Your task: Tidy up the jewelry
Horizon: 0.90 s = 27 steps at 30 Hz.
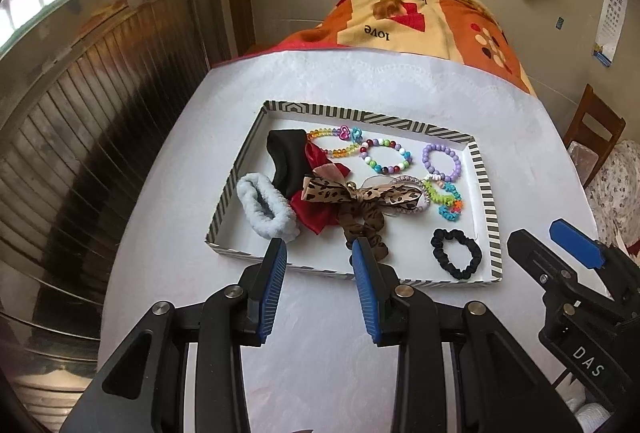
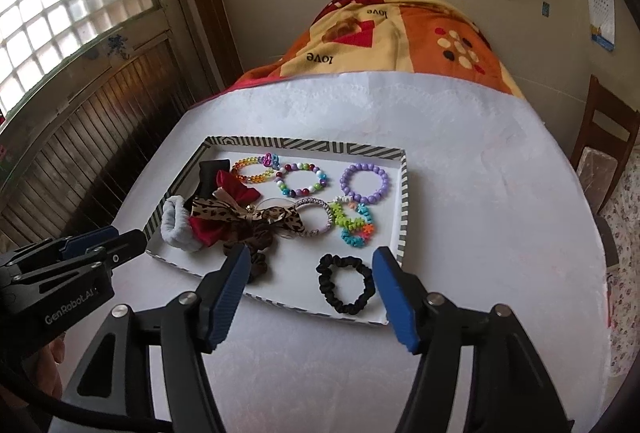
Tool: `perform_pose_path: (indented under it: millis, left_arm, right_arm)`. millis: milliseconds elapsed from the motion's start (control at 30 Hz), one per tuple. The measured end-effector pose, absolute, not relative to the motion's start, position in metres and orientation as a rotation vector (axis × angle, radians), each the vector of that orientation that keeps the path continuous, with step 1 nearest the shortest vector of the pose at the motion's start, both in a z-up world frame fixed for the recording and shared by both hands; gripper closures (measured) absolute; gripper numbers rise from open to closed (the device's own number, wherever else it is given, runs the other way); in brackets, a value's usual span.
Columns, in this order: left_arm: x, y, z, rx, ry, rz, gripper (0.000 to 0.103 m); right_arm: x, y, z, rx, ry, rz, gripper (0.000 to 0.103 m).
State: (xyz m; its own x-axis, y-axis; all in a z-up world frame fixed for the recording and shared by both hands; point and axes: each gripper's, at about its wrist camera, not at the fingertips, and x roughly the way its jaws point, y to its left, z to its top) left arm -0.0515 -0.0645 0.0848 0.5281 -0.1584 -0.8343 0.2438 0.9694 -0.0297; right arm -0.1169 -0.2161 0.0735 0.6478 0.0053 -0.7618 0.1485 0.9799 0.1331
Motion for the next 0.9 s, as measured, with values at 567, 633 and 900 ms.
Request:
perform_pose_path:
  millis: [567, 633, 900]
  left_arm:
    - [-0.067, -0.062, 0.101, 0.120, 0.943, -0.242, 0.088]
    - [-0.067, -0.062, 0.102, 0.117, 0.943, -0.245, 0.088]
    - [-0.068, -0.062, 0.102, 0.116, 0.940, -0.246, 0.088]
  right_arm:
    - [-0.133, -0.209, 0.085, 0.177, 0.847, -0.076, 0.034]
    - [-0.133, -0.209, 0.085, 0.177, 0.851, -0.073, 0.034]
    - [-0.134, -0.207, 0.084, 0.173, 0.860, -0.067, 0.034]
